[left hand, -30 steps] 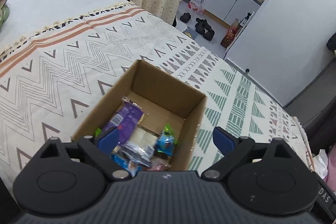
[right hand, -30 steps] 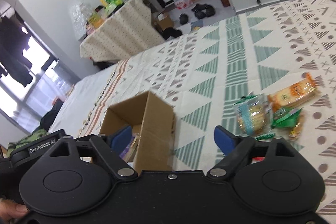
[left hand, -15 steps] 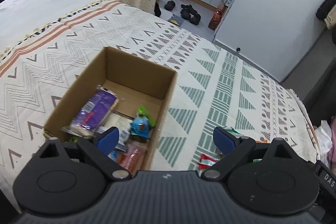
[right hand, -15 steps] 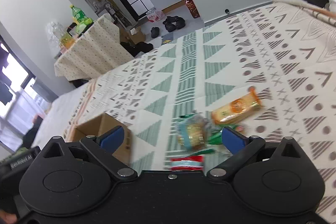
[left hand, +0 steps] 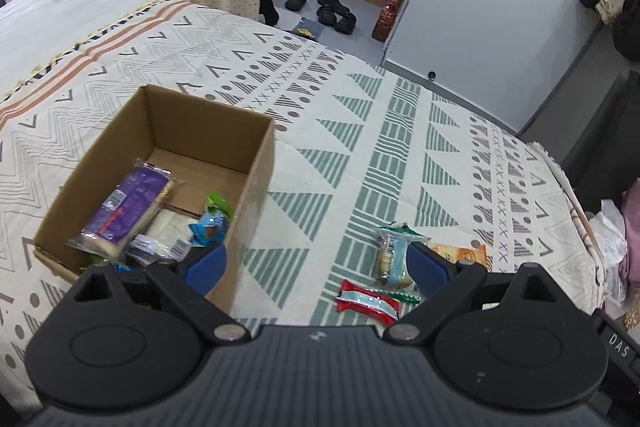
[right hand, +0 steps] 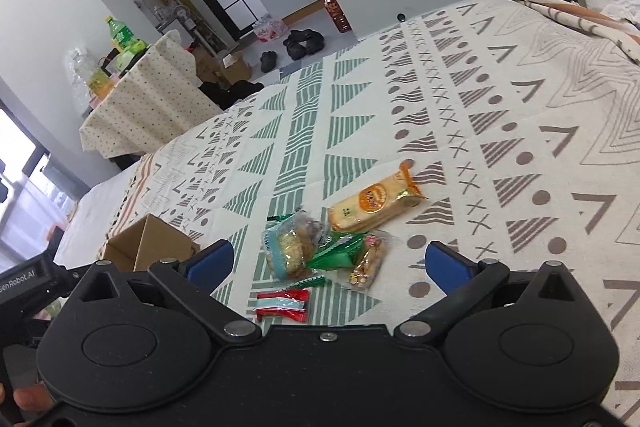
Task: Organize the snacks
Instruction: 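Grasp the red-white candy bar with the left gripper while the right grasps the peanut pack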
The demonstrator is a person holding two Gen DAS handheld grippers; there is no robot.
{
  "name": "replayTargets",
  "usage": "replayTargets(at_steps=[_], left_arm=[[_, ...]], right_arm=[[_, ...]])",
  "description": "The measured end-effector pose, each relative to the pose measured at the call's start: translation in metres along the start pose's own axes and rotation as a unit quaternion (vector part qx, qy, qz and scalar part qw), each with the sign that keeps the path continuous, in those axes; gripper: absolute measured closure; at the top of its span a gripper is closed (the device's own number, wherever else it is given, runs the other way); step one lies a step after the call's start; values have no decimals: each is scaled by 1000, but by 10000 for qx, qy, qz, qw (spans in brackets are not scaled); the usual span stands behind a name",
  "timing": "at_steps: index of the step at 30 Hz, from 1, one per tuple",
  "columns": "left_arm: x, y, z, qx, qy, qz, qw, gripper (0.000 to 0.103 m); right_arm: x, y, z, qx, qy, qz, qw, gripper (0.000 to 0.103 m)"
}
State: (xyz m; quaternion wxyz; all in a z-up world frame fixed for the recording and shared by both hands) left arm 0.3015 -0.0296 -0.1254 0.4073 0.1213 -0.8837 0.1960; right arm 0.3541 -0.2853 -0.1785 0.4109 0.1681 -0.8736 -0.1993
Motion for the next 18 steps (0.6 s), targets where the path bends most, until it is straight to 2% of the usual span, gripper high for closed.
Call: replayTargets(at_steps=[12, 18], left_arm=[[-38, -21, 22, 28, 282, 228, 9993, 9], [-63, -26, 32, 35, 498, 219, 9985, 12]], right_arm=[[-6, -21, 1, -304, -111, -93, 9994, 2], [-20, -28, 4, -429, 96, -156, 9989, 20]])
Point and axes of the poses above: each gripper's, at about its wrist camera, not at the fingertips, and x roughly against the way its jaws point, y to its left, z to its underside, the point moved 5 cm from there along -x, roughly the way its jaws point, and after that the axes turned 1 degree about z, right-handed, at the moved point
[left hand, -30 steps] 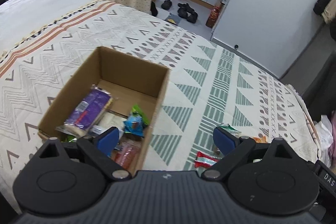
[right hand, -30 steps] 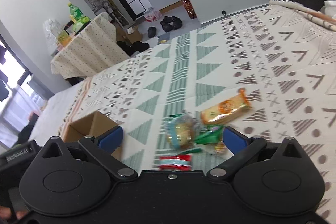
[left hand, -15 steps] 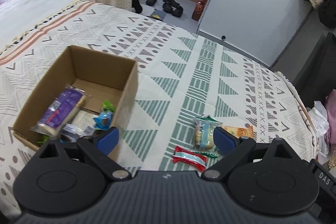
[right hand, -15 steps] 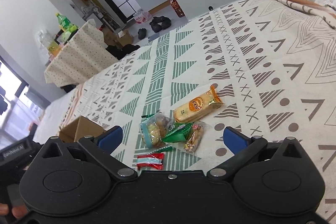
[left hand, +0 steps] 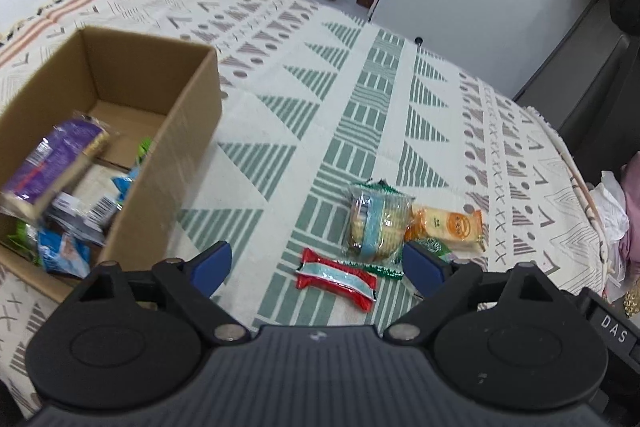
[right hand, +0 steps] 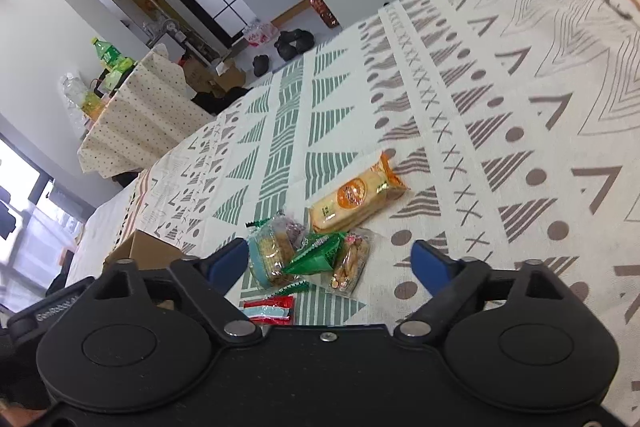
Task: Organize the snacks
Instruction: 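Grasp the red-white candy bar with the left gripper while the right grasps the peanut pack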
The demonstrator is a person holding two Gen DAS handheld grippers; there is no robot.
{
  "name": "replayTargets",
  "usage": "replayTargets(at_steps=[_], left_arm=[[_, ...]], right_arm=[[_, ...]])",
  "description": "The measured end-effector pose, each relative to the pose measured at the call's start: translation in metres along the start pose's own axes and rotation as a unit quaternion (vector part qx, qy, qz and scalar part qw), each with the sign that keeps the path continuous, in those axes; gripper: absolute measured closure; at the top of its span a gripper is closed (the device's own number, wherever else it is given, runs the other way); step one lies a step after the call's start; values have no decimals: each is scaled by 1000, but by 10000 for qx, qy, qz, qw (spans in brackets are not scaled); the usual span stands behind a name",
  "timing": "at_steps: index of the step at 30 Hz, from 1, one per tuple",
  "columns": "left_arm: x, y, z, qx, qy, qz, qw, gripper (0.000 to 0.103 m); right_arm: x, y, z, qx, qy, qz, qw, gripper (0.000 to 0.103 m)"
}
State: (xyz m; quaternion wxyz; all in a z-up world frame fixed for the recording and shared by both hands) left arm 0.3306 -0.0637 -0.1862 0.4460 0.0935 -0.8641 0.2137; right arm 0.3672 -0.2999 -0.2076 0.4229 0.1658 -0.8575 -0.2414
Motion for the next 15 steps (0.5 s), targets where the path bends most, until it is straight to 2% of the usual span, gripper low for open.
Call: replayTargets(at_steps=[5, 8, 11, 15], left_arm=[[-23, -2, 5, 50, 210, -22, 9998, 19], [-36, -4, 9, 18, 314, -55, 9995, 20], [-48, -6, 12, -32, 410, -90, 9991, 21], [-64, -9, 17, -137, 540, -152, 9983, 21]], right_arm=[[-17, 0, 7, 74, 307, -57, 9995, 41], [-27, 0, 11, 162, 493, 29, 9986, 49], [-37, -4, 15, 172, 659, 136, 9976, 56], [-48, -7, 17, 183, 779, 215, 9966, 59]])
Point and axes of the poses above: each gripper's, at about its wrist camera, not at the fingertips, and x roughly against the way its jaws point, y to its left, z to its underside, the point moved 5 cm from there along -x, roughly the way its jaws point, and after that the axes turned 1 degree about z, right-handed, at the moved point
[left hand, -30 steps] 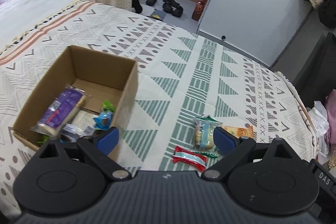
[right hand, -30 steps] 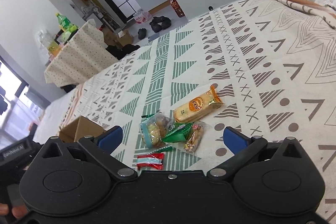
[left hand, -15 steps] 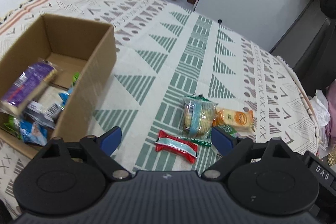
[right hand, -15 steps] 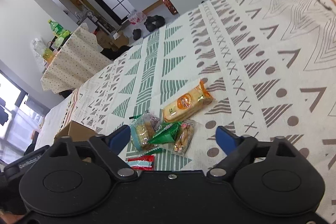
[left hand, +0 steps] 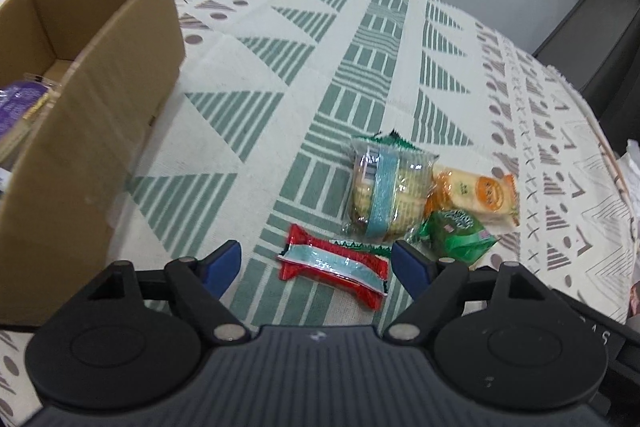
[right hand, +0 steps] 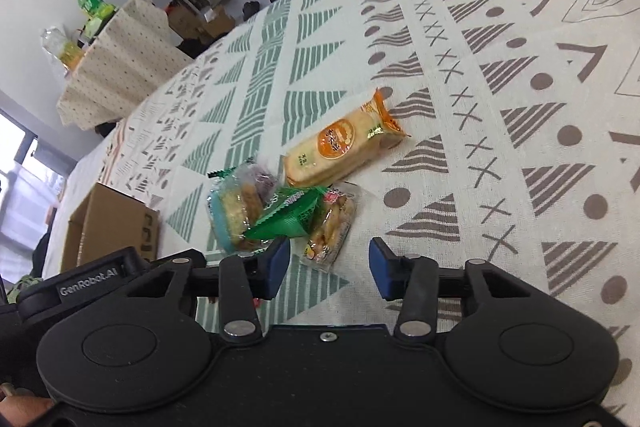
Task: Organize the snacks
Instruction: 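Grasp the red-white candy bar with the left gripper while the right grasps the peanut pack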
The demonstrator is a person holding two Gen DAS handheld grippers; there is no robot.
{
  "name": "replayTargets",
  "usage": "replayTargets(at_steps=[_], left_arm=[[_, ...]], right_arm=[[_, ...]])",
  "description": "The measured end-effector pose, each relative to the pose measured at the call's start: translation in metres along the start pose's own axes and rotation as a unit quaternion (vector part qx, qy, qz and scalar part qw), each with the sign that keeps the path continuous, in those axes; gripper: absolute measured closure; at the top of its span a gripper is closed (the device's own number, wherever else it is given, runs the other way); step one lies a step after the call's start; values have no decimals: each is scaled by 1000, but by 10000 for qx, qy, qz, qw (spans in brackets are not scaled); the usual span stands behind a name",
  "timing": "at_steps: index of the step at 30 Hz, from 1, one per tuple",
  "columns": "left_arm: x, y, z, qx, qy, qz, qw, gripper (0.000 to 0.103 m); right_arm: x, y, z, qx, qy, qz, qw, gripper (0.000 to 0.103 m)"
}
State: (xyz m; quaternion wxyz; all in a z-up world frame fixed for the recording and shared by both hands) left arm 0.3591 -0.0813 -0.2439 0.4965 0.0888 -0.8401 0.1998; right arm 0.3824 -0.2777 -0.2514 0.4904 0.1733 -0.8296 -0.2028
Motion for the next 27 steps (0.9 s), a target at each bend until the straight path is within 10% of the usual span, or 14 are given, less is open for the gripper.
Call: replayTargets(at_steps=[12, 19, 27], left_arm=[[-18, -11, 5, -631, -34, -401, 9972, 21], [-14, -13, 3, -604, -53, -373, 9975, 58], [5, -9, 4, -380, -113, -215, 9990, 61]], right_arm=[[-16, 0, -2, 103, 48, 118, 9999, 60], [-23, 4, -4, 271, -20, 300, 9992, 67], [-23, 10, -1, 394, 51, 343, 9986, 85]])
Point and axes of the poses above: each gripper's, at about its wrist camera, not at the fingertips, and x roughly against the way its jaws point, y to its left, z to its underside, the point moved 5 cm from there along -x, roughly the way its jaws point, and after that the axes turned 1 degree about z, right-handed, at the moved point
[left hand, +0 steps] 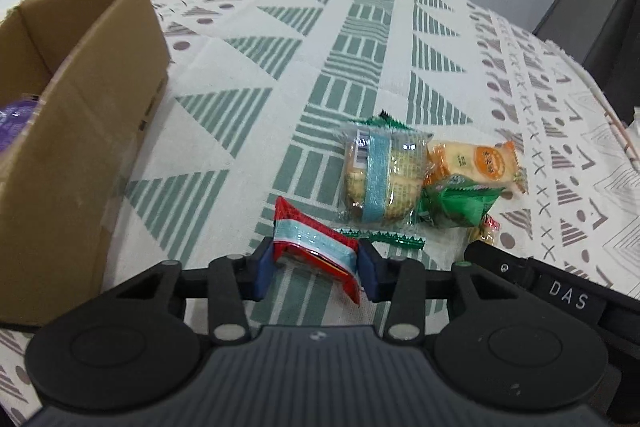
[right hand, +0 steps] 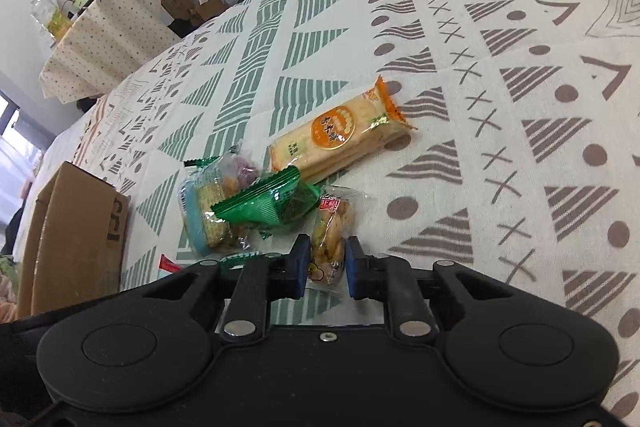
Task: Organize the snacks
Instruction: 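Grasp the red-white candy bar with the left gripper while the right grasps the peanut pack, then carry both snacks over the cardboard box and open both grippers to drop them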
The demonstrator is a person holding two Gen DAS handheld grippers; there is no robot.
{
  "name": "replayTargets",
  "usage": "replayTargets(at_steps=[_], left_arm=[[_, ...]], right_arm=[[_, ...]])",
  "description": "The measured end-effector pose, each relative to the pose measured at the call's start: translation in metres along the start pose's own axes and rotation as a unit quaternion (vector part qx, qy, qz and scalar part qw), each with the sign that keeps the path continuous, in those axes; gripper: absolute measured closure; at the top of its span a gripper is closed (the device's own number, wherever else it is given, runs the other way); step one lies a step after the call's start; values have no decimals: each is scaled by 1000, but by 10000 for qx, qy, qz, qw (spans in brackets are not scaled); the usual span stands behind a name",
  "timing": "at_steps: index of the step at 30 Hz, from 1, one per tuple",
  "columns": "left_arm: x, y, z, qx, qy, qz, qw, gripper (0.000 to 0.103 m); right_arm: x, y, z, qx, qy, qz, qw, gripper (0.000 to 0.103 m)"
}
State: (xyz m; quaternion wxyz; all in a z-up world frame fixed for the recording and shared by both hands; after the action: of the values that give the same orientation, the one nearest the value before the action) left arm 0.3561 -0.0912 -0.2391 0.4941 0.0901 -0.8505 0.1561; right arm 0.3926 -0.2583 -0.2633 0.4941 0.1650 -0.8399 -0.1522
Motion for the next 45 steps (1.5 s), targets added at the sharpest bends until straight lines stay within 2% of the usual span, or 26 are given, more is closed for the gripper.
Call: replayTargets(at_steps=[16, 31, 45], left_arm=[[61, 13, -18, 170, -574, 37, 9982, 61], [110, 53, -32, 542, -1081, -222, 9924, 61], [141, 102, -44, 914, -1360, -369, 9858, 60]], right_arm=[[38, 12, -5, -57, -466, -131, 9988, 85], [64, 64, -11, 218, -902, -808, 9924, 85], [79, 103, -11, 428, -1169, -1142, 9856, 85]])
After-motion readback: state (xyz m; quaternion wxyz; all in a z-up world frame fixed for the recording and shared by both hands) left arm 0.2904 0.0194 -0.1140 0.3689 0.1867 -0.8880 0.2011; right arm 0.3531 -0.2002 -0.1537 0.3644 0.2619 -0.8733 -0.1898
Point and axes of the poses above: each gripper's, at about its wrist camera, not at the fingertips, and x roughly against the way its jaws point, y to its left, z to its underside, the point moved 5 cm from there along -x, roughly the way its jaws point, and after that the axes turned 1 degree about z, right-handed, at the moved point
